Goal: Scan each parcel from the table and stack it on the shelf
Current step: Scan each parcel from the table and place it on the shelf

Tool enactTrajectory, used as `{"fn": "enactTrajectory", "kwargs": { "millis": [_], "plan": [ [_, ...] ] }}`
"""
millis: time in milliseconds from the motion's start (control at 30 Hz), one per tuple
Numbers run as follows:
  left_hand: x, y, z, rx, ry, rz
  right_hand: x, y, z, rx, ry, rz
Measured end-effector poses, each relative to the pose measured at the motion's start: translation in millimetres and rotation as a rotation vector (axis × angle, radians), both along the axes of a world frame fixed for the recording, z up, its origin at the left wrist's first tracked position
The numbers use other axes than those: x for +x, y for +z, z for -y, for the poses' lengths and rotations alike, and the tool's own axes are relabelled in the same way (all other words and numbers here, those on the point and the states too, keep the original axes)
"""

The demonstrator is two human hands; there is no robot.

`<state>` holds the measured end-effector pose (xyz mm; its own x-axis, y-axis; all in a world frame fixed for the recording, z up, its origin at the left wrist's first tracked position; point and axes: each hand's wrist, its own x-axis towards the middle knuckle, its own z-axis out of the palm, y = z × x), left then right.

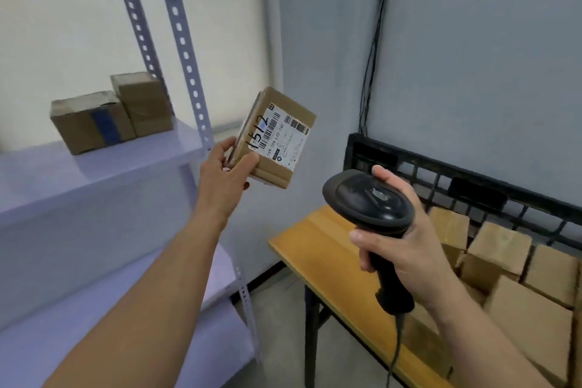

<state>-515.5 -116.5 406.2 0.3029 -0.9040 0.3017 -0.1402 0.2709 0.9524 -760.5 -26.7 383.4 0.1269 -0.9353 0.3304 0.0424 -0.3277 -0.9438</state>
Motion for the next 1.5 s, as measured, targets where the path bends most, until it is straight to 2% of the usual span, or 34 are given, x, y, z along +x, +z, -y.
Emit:
{"fn": "enactTrajectory", "kwargs": {
  "millis": [333,500,700,1000,1133,1233,1333,1500],
  "plan": [
    [163,42,2,-0.089,0.38,-0.032,135,22,48,-0.045,0.173,-0.028],
    [238,59,27,-0.03,0.506,-0.073,200,27,77,-0.045,0.217,-0.027],
    [293,75,82,0.031,0.636,0.019,255,29,106,-0.039,0.258,0.004],
    [329,72,140,0.255,0.702,0.277,288,31,134,-0.019,0.235,0.014],
    [333,69,144,0.134,0.606,0.372,295,31,141,-0.012,0.225,0.026],
    [331,67,141,0.003,0.525,0.509,299,30,144,-0.012,0.221,0.024],
    [332,68,143,-0.081,0.537,0.635,303,29,147,-0.009,0.221,0.013],
    [338,77,152,0.053,0.542,0.656,308,29,149,-0.021,0.207,-0.005]
  ]
}}
